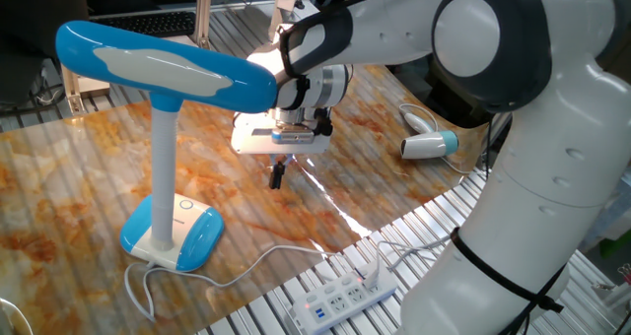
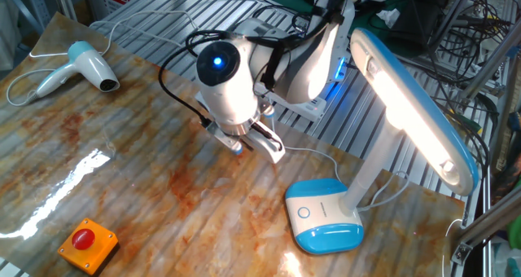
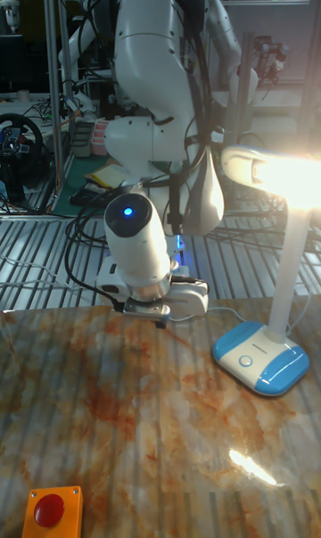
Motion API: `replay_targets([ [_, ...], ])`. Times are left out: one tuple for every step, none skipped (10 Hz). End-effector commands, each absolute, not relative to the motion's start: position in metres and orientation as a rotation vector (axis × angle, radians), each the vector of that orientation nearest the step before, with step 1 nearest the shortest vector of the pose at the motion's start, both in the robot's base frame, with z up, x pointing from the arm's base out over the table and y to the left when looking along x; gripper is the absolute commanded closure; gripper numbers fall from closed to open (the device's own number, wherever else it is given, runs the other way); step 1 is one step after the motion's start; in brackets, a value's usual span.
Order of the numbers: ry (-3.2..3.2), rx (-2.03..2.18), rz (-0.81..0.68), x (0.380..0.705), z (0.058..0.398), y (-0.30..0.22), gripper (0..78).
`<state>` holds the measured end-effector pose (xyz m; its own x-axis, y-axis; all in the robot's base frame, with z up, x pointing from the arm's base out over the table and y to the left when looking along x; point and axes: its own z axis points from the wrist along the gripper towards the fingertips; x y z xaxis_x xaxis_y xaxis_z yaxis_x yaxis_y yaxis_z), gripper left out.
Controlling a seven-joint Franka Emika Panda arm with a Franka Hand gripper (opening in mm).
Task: Turn off the desk lamp by pressing the button
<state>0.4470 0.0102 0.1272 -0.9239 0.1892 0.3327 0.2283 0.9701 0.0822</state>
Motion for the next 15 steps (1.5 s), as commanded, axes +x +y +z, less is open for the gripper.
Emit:
replay_targets([
  [-2.747,-0.396,-0.235,0.4452,0.1267,0.0101,77.6],
  [-2.739,-0.416,-0.233,0.4452,0.1267,0.0101,77.6],
  [-2.729,-0.438,-0.229,0.4452,0.1267,0.0101,77.6],
  [-2.724,-0.453,-0.229,0.4452,0.1267,0.0101,77.6],
  [-2.712,-0.474,-0.251,0.4452,0.1267,0.0101,77.6],
  [-2.703,-0.489,-0.274,0.4452,0.1267,0.0101,77.6],
  [-2.698,-0.507,-0.280,0.4452,0.1267,0.0101,77.6],
  [-2.697,-0.507,-0.281,0.4452,0.1267,0.0101,77.6],
  [-2.693,-0.509,-0.289,0.4452,0.1267,0.0101,77.6],
  [-2.693,-0.511,-0.296,0.4452,0.1267,0.0101,77.6],
  [-2.692,-0.515,-0.295,0.4452,0.1267,0.0101,77.6],
  [-2.693,-0.517,-0.290,0.4452,0.1267,0.0101,77.6],
  [-2.705,-0.513,-0.269,0.4452,0.1267,0.0101,77.6],
  [-2.758,-0.488,-0.248,0.4452,0.1267,0.0101,77.6],
  [-2.779,-0.478,-0.238,0.4452,0.1267,0.0101,77.6],
])
